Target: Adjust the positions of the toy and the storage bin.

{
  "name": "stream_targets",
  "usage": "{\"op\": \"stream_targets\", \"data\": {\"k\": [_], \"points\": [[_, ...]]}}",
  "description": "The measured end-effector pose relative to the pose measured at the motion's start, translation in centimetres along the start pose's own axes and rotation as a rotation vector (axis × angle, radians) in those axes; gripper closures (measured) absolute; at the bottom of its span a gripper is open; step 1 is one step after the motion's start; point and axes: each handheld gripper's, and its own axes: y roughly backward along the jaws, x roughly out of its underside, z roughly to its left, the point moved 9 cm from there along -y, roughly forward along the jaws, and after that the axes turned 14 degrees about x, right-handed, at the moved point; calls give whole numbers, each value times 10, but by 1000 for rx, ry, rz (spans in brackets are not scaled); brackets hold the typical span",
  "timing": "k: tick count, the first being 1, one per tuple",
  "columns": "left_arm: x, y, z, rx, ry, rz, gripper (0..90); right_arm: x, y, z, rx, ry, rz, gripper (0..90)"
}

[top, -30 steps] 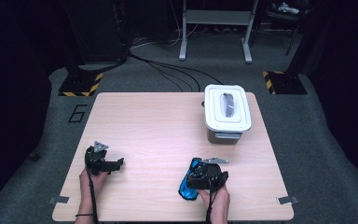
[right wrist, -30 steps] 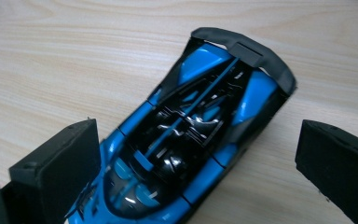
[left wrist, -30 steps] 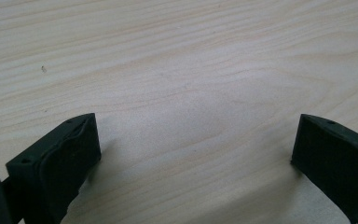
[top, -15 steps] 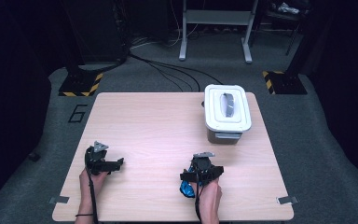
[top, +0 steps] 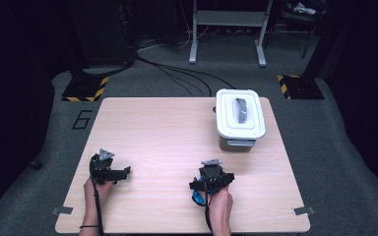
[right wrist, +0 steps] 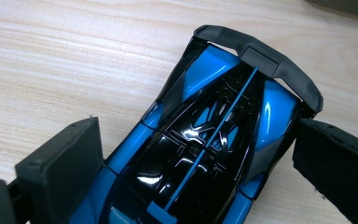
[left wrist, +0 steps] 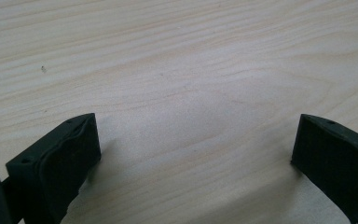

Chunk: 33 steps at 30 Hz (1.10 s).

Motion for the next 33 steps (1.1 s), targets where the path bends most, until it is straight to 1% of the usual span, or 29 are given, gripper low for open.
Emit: {"op": "stream_targets", "data": {"k": [1, 2, 3, 5, 7, 8, 9, 10, 11, 12, 13, 14, 15, 16, 17, 18, 19, 20, 21, 22, 23, 24, 25, 26, 27, 28, 29, 30, 33], "points": [[0, 0, 0, 0, 0, 0, 9, 0, 0, 0, 0, 0, 0, 17], [0, 0, 0, 0, 0, 0, 9, -1, -1, -1, -8, 20, -1, 21], [0, 0, 0, 0, 0, 0, 9, -1, -1, -1, -8, 20, -1, 21], [0, 0, 0, 0, 0, 1, 9, -1, -1, -2, -22, 40, -2, 22], [0, 0, 0, 1, 1, 1, 9, -1, -1, -3, -40, 69, -15, 23], [0, 0, 0, 0, 0, 0, 9, -2, -2, -4, -53, 90, -32, 27], [0, 0, 0, 0, 0, 0, 9, -2, -1, -4, -66, 104, -33, 29], [0, 0, 0, 0, 0, 0, 9, -2, -1, -5, -76, 138, -39, 35], [0, 0, 0, 0, 0, 1, 9, -3, -1, -6, -87, 173, -62, 49], [0, 0, 0, 0, 0, 0, 9, -4, 1, -8, -105, 232, -79, 75], [0, 0, 0, 0, 0, 0, 9, -4, 1, -8, -105, 232, -79, 75], [0, 0, 0, 0, 0, 0, 9, -4, 2, -9, -119, 258, -81, 78], [0, 0, 0, 0, -1, 1, 9, -4, 1, -11, -132, 265, -74, 76], [0, 0, 0, 0, 0, 0, 9, -3, 0, -12, -142, 264, -65, 67], [0, 0, 0, 0, 0, 0, 9, -3, -1, -13, -162, 250, -59, 62], [0, 0, 0, 0, 0, 0, 9, -4, -1, -16, -191, 202, -63, 94], [0, 0, 0, 0, 0, 0, 9, -4, -1, -16, -191, 202, -63, 94], [0, 0, 0, 0, 0, 1, 9, -6, -1, -18, -209, 160, -62, 113], [0, 0, 0, 0, 0, 0, 10, -8, 0, -20, -215, 120, -58, 153], [0, 0, 0, 0, 0, 0, 9, -10, -2, -22, -201, 59, -46, 139], [0, 0, 0, 0, 0, 0, 9, -10, -2, -22, -201, 59, -46, 139], [0, 0, 0, 0, 0, 0, 9, -12, -6, -22, -178, 15, -25, 140], [0, 0, 0, 0, 0, 0, 9, -12, -6, -22, -178, 15, -25, 140], [0, 0, 0, 0, 0, 0, 9, -12, -9, -19, -173, -1, -3, 150], [0, 0, 0, 0, 0, 0, 9, -12, -12, -17, -153, -9, 9, 145], [0, 0, 0, 0, 0, 0, 9, -12, -19, -14, -123, -10, 33, 152], [0, 0, 0, 0, 0, 0, 9, -12, -19, -14, -123, -10, 33, 152], [0, 0, 0, 0, 0, 0, 9, -12, -23, -13, -113, -10, 43, 153], [0, 0, 0, 0, 0, 0, 9, -14, -26, -11, -85, 9, 34, 171]]}}
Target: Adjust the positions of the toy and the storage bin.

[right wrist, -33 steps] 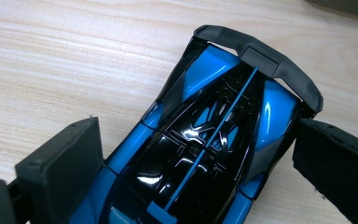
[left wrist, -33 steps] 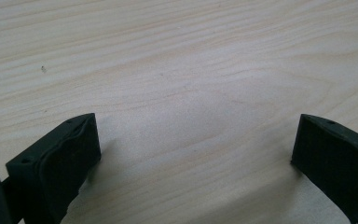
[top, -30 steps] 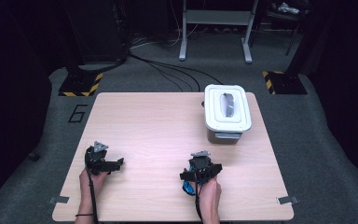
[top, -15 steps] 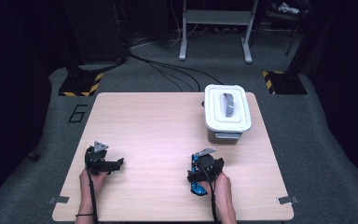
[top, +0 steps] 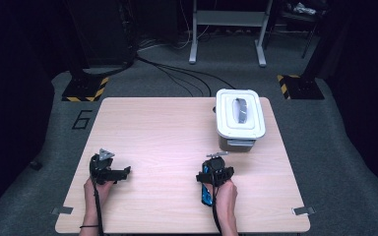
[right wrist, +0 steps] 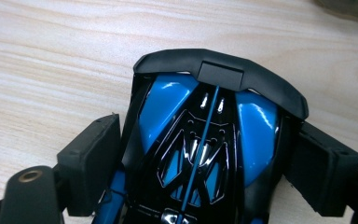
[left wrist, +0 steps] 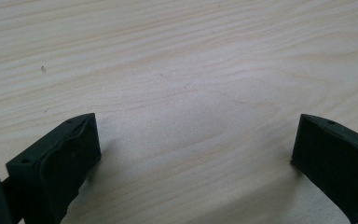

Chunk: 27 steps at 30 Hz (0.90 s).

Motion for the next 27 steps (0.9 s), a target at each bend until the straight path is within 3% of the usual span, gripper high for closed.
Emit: {"op": "stream_targets", "data": {"k": [2, 6, 8, 9, 14, 16, 17, 20, 24, 25, 26, 27], "points": [[0, 0, 0, 0, 0, 0, 9, 0, 0, 0, -17, 12, 2, 175], [0, 0, 0, 0, -1, -5, 9, 0, 1, 1, -71, 94, 3, 184], [0, 0, 0, 1, -1, -4, 10, 0, 3, 0, -109, 118, -10, 208], [0, 0, 0, 4, -1, 2, 10, 1, 5, 4, -161, 149, -21, 211], [0, 0, 0, 2, -2, -2, 9, 4, 7, 7, -209, 194, -56, 217], [0, 0, 0, -1, -2, -2, 9, 6, 9, 10, -244, 233, -67, 218], [0, 0, 0, 3, -1, -1, 10, 7, 11, 13, -265, 290, -65, 216], [0, 0, 0, 3, -2, -1, 9, 7, 11, 14, -270, 315, -59, 214], [0, 0, 0, 3, -1, -1, 10, 7, 11, 13, -261, 299, -49, 212], [0, 0, 0, 3, 0, -1, 10, 6, 11, 14, -258, 260, -46, 216], [0, 0, 0, 3, 0, -1, 10, 6, 11, 14, -258, 260, -46, 216], [0, 0, 0, 3, -1, -1, 10, 5, 11, 14, -249, 227, -38, 216]]}}
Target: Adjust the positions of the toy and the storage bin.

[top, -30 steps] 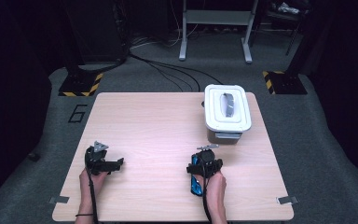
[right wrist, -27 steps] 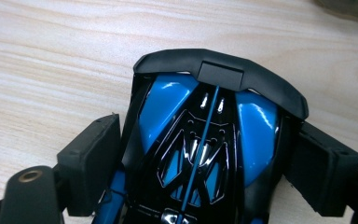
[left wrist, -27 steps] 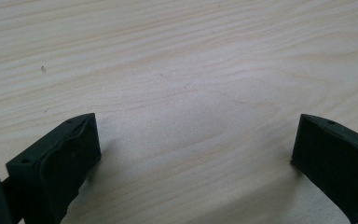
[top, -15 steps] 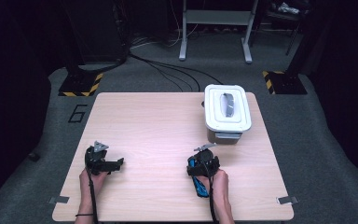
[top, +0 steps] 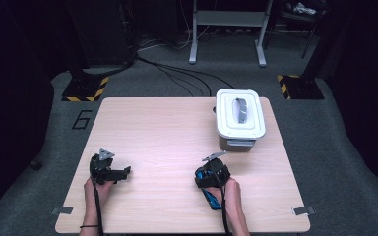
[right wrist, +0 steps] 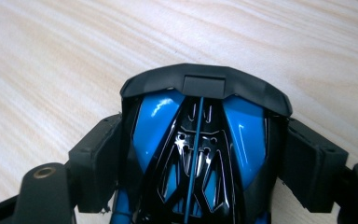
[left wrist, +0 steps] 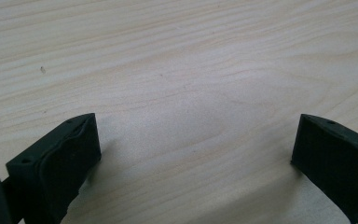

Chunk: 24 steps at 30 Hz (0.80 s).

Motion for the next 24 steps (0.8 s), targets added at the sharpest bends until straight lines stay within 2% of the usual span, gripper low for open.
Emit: {"op": "stream_targets", "data": {"k": [1, 2, 9, 16, 24], "points": [[0, 0, 0, 0, 0, 0, 9, 0, 0, 0, 0, 0, 0, 216], [0, 0, 0, -2, 0, -3, 9, -2, 0, 0, 21, -34, 3, 206], [0, 0, 0, -2, 0, -2, 10, -8, -3, 1, 52, -91, 8, 174], [0, 0, 0, -2, 0, -3, 10, -14, -5, 3, 83, -80, 6, 228], [0, 0, 0, -1, 0, -1, 10, -13, -5, 4, 86, -53, 13, 228]]}}
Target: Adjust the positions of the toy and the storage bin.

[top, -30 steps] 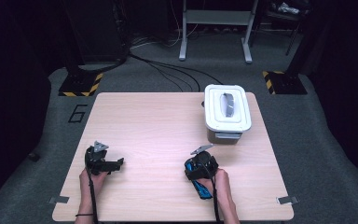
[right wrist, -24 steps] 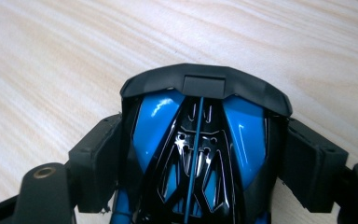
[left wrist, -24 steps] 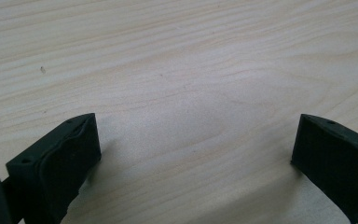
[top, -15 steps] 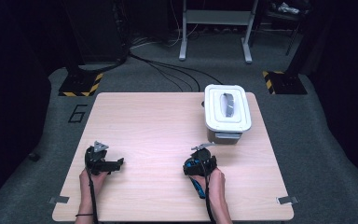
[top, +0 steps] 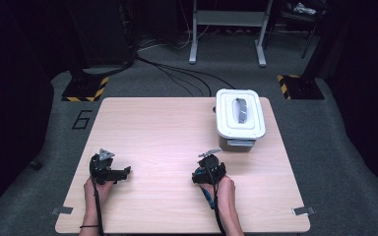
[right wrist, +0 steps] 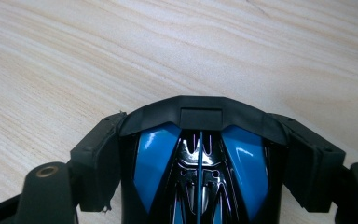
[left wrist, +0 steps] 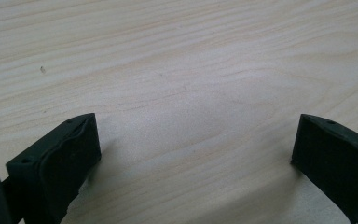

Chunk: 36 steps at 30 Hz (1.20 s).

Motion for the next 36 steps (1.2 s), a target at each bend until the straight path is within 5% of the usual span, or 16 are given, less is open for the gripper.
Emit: {"op": "stream_targets", "data": {"k": [11, 17, 29, 36], "points": [[0, 0, 0, 0, 0, -1, 10, 2, 6, -2, -50, 4, -62, 244], [0, 0, 0, 1, 0, 2, 10, 1, 25, -12, -91, -45, -144, 245], [0, 0, 0, -1, -1, 0, 10, 0, 61, -40, -81, -116, -271, 245], [0, 0, 0, 0, 0, -1, 10, 0, 75, -54, -43, -104, -291, 245]]}}
